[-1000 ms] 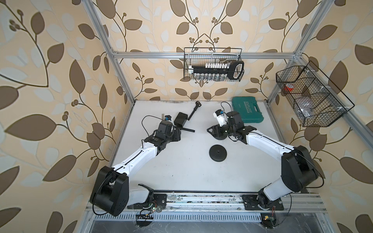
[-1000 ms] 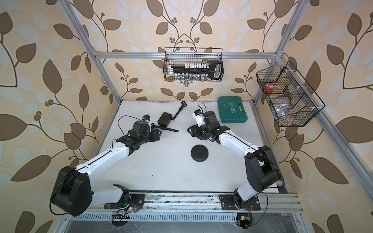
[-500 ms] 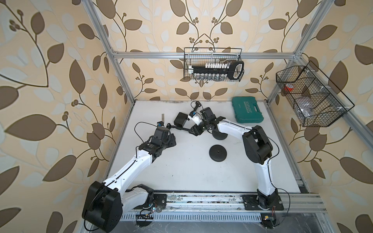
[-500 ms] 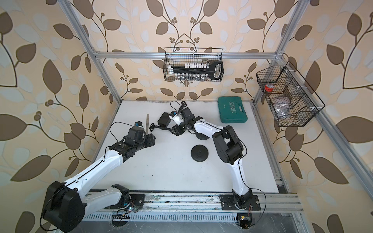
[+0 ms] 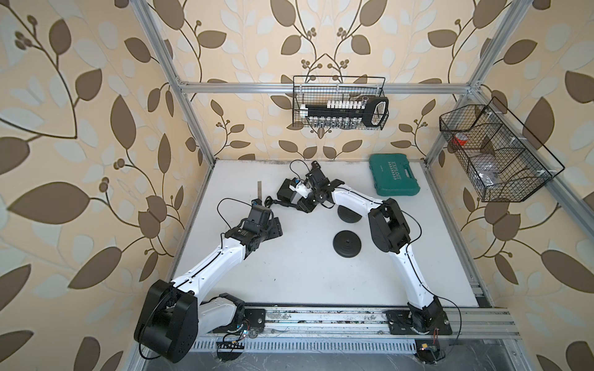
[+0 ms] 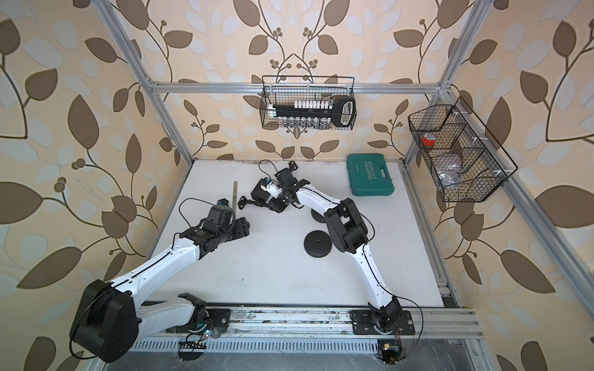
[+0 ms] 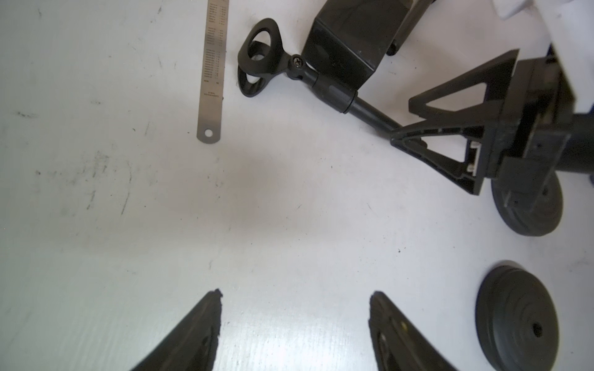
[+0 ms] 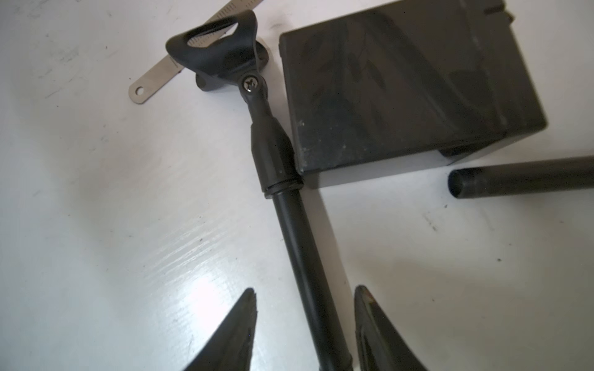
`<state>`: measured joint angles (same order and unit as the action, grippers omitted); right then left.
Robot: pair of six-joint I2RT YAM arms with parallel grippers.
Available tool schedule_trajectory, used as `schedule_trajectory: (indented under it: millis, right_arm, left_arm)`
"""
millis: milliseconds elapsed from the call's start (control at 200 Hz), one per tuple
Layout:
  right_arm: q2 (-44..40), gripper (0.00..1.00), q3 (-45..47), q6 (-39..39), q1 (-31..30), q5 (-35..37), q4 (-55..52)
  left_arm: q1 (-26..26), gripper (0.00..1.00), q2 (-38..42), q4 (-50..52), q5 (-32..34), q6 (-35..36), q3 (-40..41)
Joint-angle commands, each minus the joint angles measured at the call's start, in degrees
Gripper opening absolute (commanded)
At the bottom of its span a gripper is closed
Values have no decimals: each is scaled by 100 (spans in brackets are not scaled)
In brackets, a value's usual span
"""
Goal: Assemble a microphone stand
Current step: Pick up the microphone stand pole from the center of the board.
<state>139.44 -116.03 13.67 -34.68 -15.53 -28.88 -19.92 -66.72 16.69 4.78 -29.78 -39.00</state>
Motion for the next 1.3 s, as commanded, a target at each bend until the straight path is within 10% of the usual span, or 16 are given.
schedule_trajectory:
  millis: [0, 605, 1065, 1295]
  right_arm:
    - [266, 47, -310, 269, -83, 99, -513]
    - [198, 0, -296, 563, -216, 177, -605]
    - [-2884, 0, 3299, -1943, 474, -2091, 2683]
    - [-3904, 0, 4208, -2613, 629, -2152, 3401]
  left_arm:
    - [-29, 79, 199, -269, 29, 1, 36]
    - [-29, 91, 453, -563, -65, -124, 218]
    - [-37, 89, 905, -1532, -1632, -313, 147]
    - [-38, 85, 375, -2069, -2382, -618, -309]
